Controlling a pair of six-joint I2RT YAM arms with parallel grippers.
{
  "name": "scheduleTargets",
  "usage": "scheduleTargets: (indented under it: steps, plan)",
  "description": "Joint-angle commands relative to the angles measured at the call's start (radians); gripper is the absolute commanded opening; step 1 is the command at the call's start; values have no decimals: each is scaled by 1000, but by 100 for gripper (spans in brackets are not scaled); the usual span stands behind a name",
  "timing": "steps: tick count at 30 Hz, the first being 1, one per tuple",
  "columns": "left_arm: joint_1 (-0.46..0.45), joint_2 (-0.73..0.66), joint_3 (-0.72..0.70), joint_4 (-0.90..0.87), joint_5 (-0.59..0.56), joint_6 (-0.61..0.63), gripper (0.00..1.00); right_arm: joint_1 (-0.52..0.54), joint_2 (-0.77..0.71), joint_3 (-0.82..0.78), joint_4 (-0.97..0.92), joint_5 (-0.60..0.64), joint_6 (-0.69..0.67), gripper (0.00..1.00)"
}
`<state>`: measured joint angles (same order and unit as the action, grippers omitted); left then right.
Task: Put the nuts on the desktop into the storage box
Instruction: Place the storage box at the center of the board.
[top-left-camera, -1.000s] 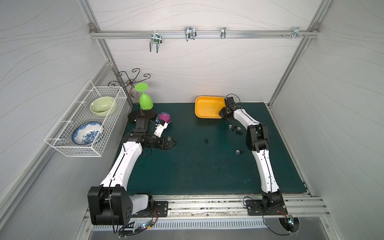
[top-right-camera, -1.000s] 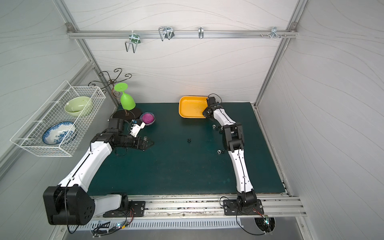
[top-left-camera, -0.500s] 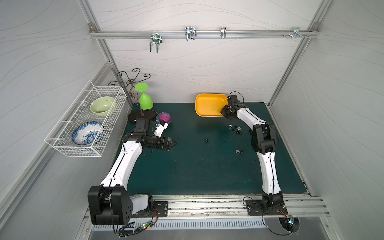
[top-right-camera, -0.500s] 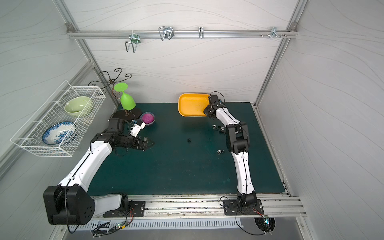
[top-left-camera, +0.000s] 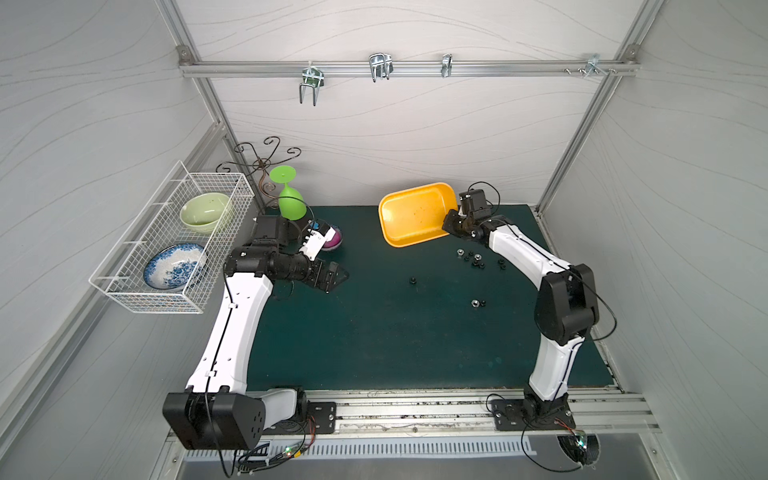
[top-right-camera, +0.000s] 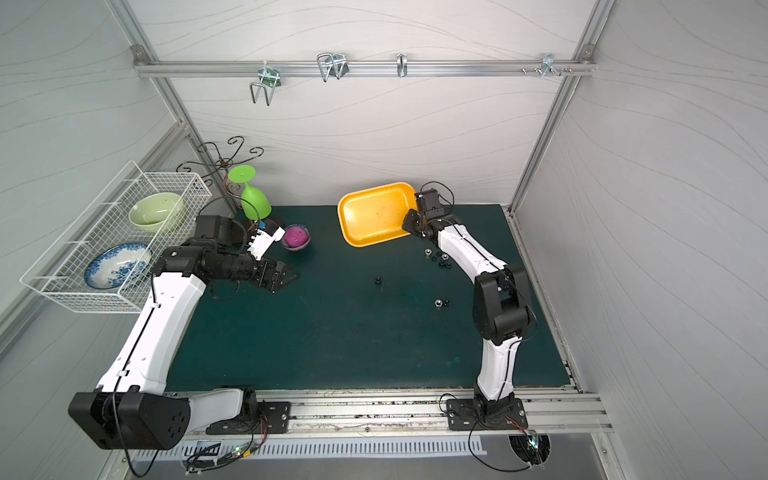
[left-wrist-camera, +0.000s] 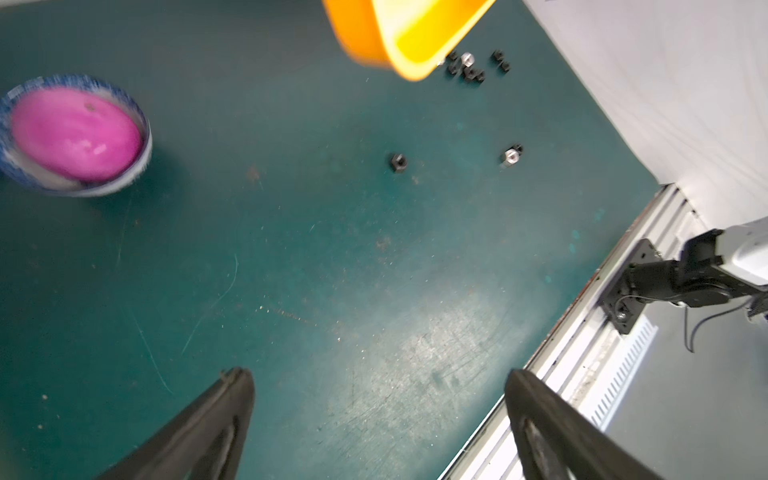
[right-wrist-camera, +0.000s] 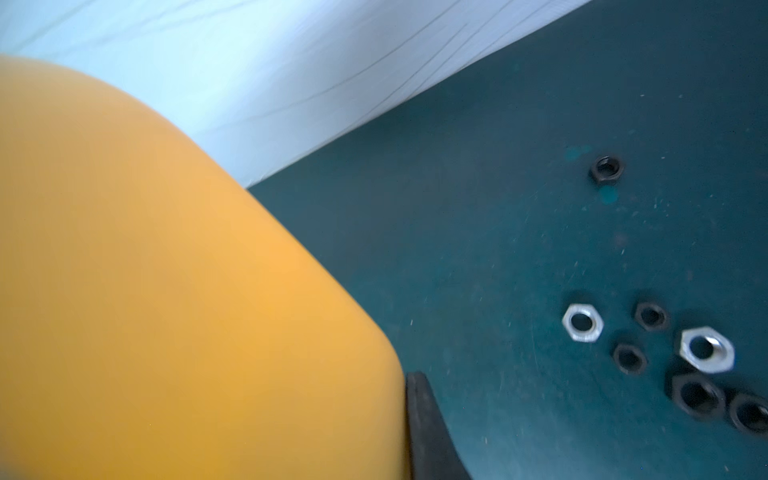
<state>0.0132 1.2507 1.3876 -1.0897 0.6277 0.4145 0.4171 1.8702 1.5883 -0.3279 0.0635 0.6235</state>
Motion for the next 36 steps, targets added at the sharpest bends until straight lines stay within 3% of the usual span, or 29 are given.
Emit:
scheduleTargets:
  steps: [1, 6, 10, 14, 23, 30, 36]
  plan:
    - [5, -21, 107, -146, 72, 61, 99, 31, -83, -17, -14, -1, -128, 0]
    - [5, -19, 226, -323, 151, 187, 99, 89, -140, -3, -102, -69, -361, 0]
    - [5, -36, 237, -332, 152, 182, 99, 180, -171, 13, -197, 12, -539, 0]
    - [-5, -40, 196, -308, 145, 171, 99, 227, -179, 28, -282, 97, -497, 0]
    - [-33, -41, 73, -193, 76, 121, 99, 278, -187, -38, -410, 9, -327, 0]
    - [-38, -16, 29, -131, 74, 75, 99, 351, -67, 25, -524, -137, -578, 0]
    - [-38, -16, -3, -139, 36, 83, 99, 362, -14, 46, -599, -127, -696, 0]
